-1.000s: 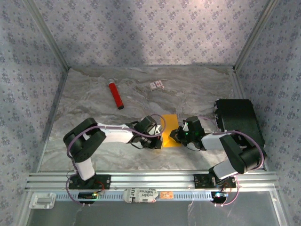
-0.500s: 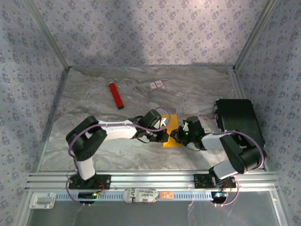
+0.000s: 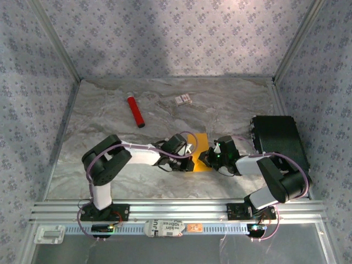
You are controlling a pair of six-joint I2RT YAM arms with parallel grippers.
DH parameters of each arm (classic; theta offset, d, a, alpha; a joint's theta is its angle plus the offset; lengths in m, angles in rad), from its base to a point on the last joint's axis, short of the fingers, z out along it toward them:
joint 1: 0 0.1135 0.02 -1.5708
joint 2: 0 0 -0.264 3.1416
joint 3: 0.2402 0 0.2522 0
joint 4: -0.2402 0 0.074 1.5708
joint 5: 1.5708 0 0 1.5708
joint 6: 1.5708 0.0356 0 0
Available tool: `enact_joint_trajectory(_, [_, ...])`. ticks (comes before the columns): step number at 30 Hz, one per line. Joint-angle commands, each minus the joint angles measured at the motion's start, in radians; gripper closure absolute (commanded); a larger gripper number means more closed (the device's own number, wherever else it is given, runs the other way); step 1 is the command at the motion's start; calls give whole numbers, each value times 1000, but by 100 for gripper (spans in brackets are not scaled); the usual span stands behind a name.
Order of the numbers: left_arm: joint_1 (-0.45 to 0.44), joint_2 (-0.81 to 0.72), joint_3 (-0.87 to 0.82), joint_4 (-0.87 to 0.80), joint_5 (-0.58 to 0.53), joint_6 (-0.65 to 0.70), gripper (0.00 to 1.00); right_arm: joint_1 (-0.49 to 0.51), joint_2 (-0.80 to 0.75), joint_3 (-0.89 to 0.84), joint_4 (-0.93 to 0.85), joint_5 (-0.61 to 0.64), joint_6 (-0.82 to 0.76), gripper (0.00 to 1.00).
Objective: Fold a paper plane with a square sheet of paper (pick it up from the middle)
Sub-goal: Fold the triangle a second time at the center of the table.
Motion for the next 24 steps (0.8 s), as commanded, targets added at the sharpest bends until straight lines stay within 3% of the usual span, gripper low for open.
enact_joint_trajectory(1, [-12,-33,-59,-89,-5,-1,97,-15,22,-14,-115,63,2,99])
enact_joint_trajectory(10, [-7,-135,-2,-81,-34,3,96,-15,14,-10,-115,58,4,98])
enact_joint_trajectory(24, [10,39,122,-102,-82,-30,96,-16,-2,-6,-117,52,9,98])
